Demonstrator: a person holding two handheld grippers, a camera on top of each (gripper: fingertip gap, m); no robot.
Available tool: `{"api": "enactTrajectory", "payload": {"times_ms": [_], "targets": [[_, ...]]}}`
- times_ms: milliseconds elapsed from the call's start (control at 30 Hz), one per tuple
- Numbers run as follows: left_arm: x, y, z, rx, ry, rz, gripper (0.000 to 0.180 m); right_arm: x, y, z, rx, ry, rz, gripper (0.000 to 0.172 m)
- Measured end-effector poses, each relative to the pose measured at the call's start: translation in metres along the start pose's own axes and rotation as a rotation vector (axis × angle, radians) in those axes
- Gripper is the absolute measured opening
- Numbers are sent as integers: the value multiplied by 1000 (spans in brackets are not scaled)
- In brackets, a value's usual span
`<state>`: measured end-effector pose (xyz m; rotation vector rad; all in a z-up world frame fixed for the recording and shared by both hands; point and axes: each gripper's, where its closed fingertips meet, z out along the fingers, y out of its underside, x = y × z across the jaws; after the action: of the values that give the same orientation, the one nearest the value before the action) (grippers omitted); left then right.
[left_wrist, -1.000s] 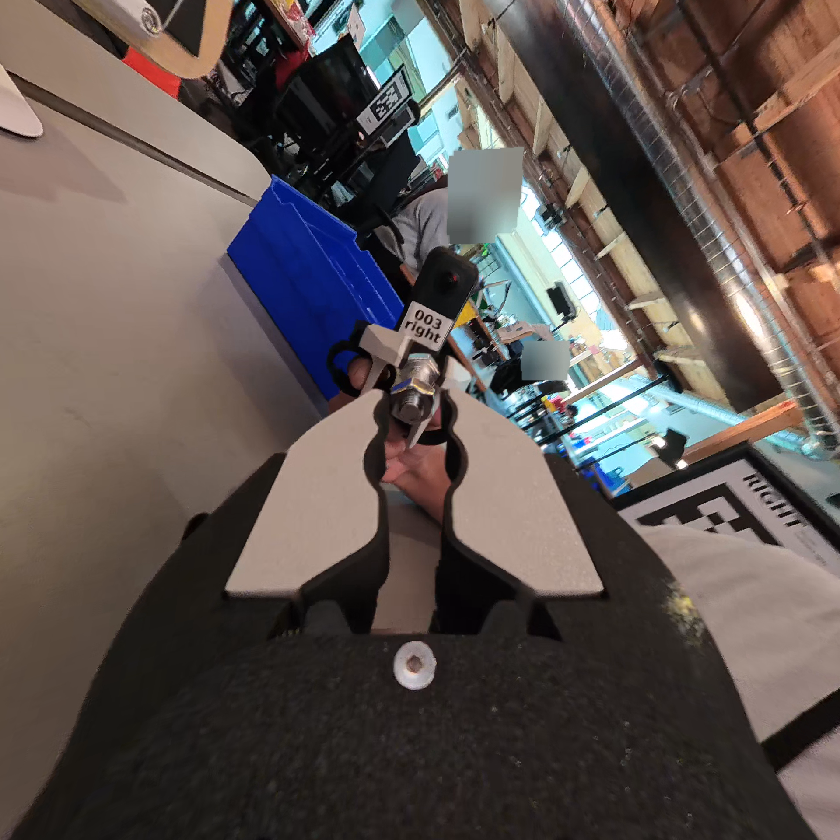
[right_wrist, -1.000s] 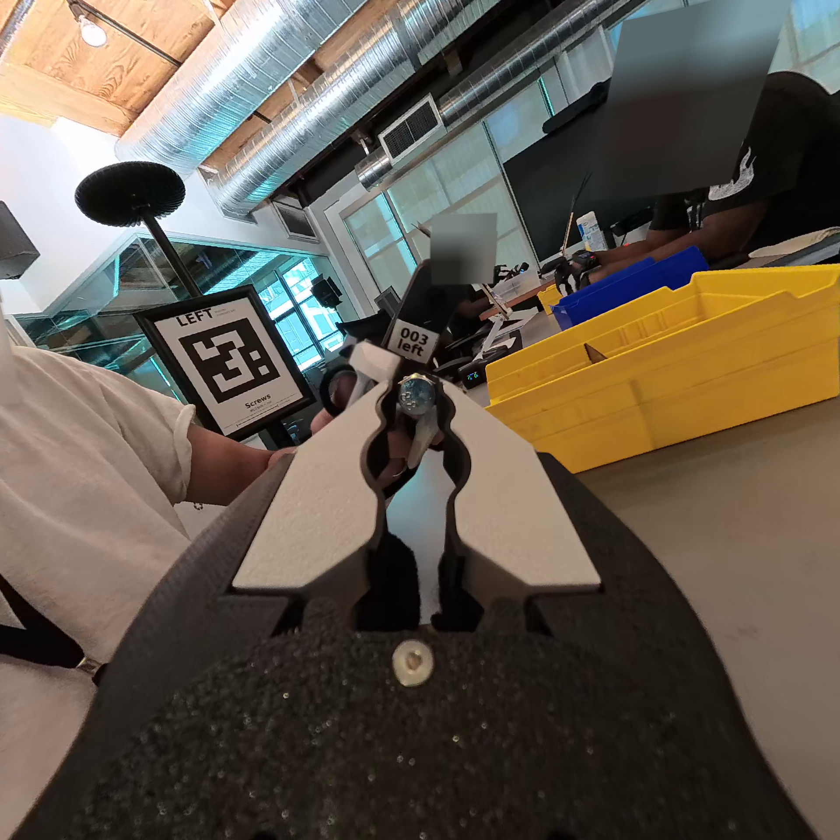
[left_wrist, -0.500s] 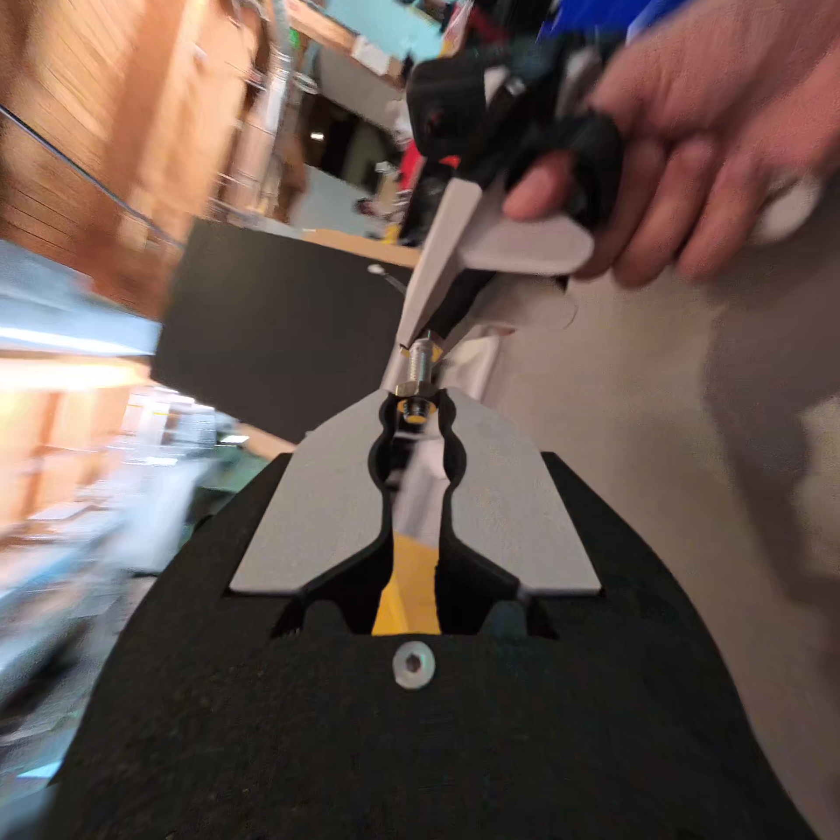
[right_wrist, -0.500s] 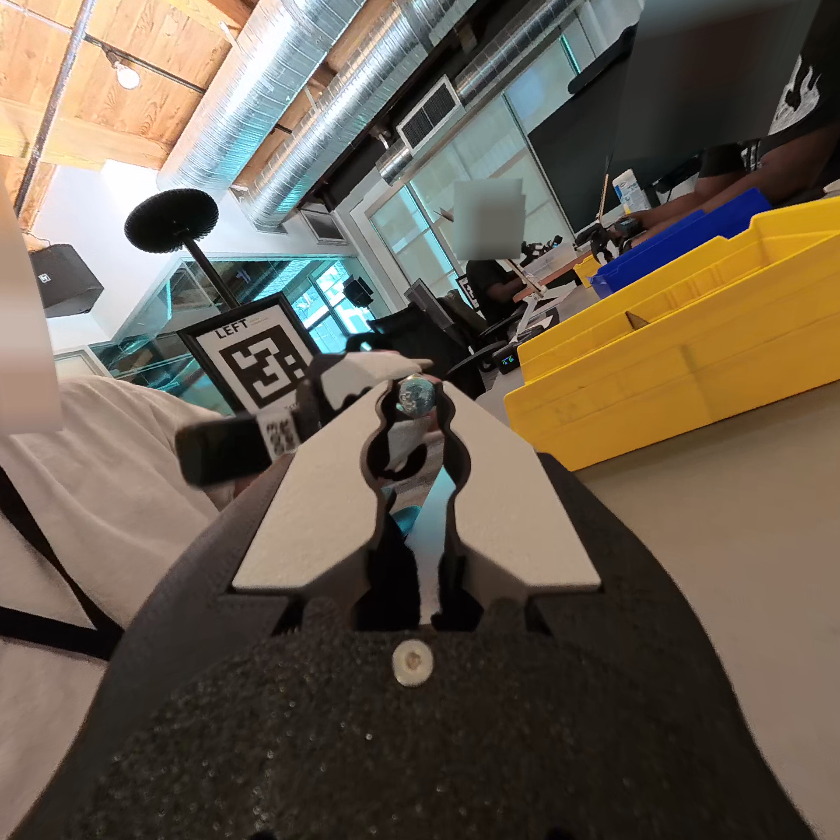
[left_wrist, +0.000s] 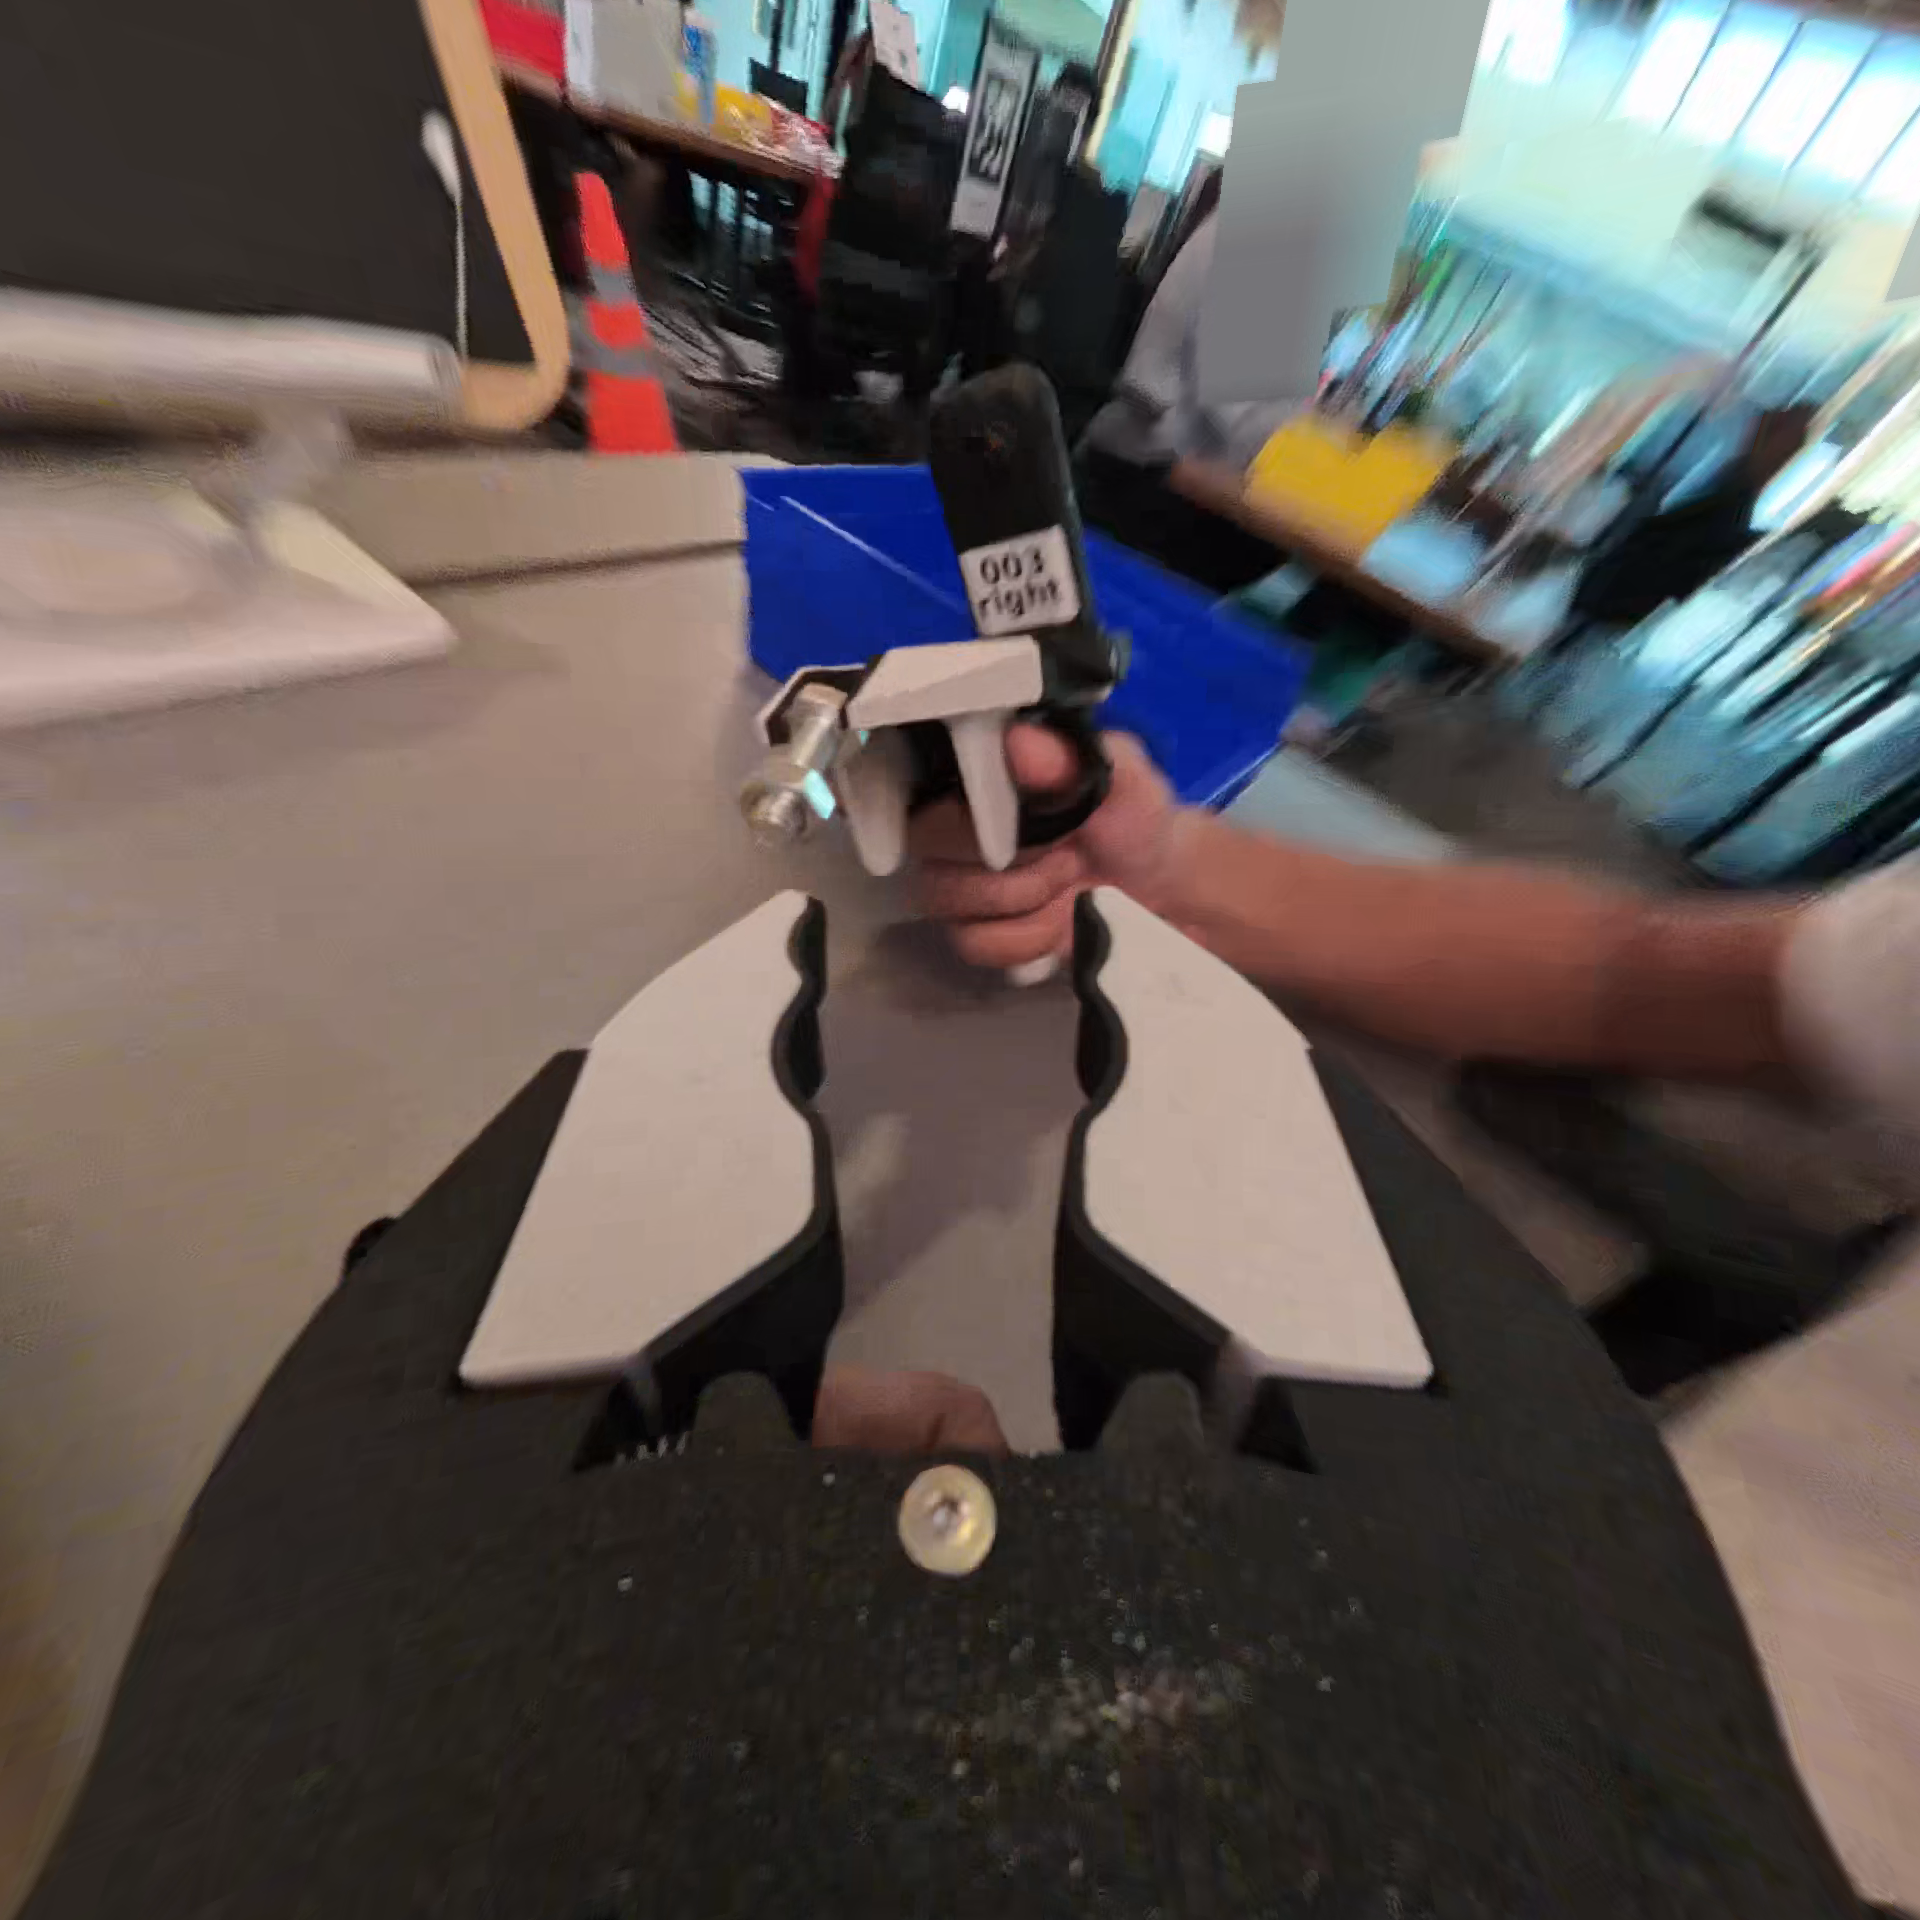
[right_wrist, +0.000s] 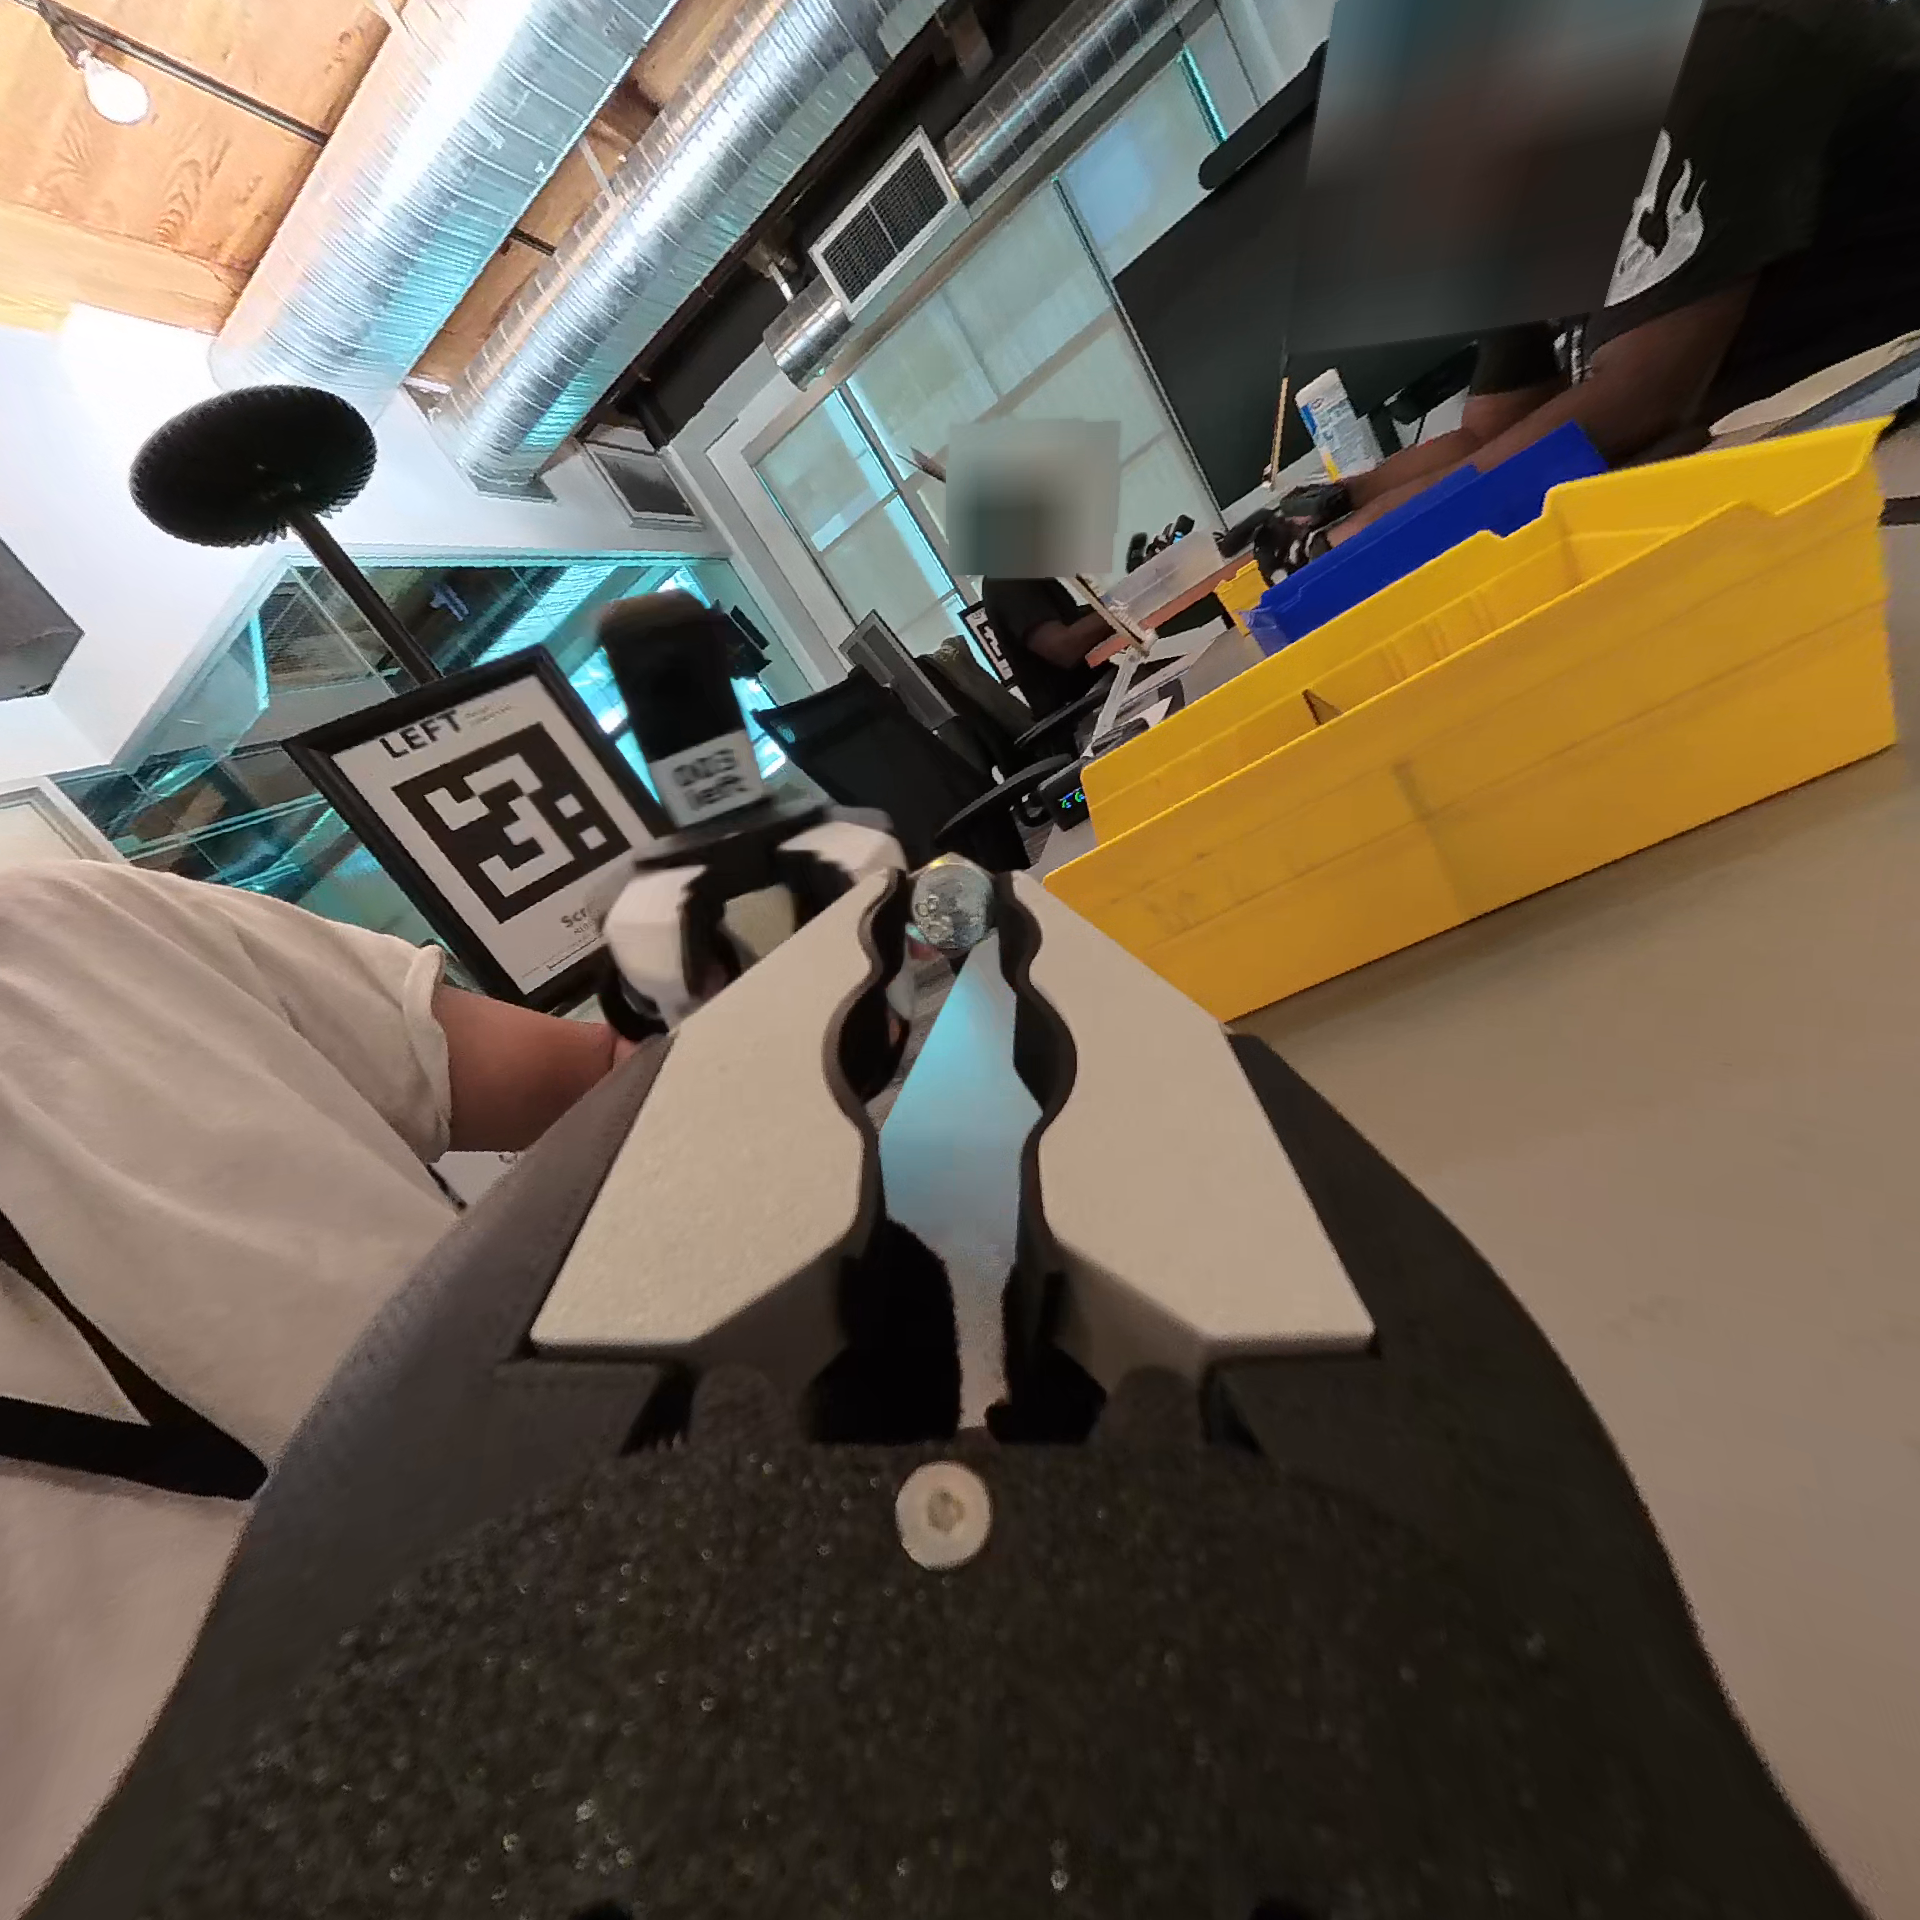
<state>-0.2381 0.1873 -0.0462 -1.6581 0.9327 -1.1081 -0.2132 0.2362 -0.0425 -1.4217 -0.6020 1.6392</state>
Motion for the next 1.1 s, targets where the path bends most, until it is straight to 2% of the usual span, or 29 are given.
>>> {"api": "enactTrajectory", "payload": {"times_ms": [100, 167, 233, 367, 533, 767, 900, 1000, 1100], "targets": [[-13, -7, 0, 74, 174, -521, 49, -4, -1, 0, -3, -2, -16, 17], [-23, -6, 2, 111, 259, -745, 52, -7, -1, 2, -7, -8, -22, 17], [-30, -2, 4, 135, 293, -872, 53, -11, 0, 4, -10, -19, -24, 17], [-30, 1, 9, 136, 289, -914, 53, -14, 4, 8, -27, -15, -42, 17], [-18, 1, 12, 119, 417, -1067, 46, -14, 10, 12, -59, 15, -106, 16], [-13, -8, 6, 143, 477, -1112, 34, -21, 16, 15, -83, -3, -162, 16], [-15, -9, 5, 147, 474, -1103, 19, -25, 12, 15, -60, -16, -165, 16], [-12, -10, 5, 139, 466, -1066, 17, -27, 10, 14, -52, -25, -167, 16], [-11, -10, 4, 121, 389, -892, 16, -28, 10, 15, -51, -24, -165, 17]]}}
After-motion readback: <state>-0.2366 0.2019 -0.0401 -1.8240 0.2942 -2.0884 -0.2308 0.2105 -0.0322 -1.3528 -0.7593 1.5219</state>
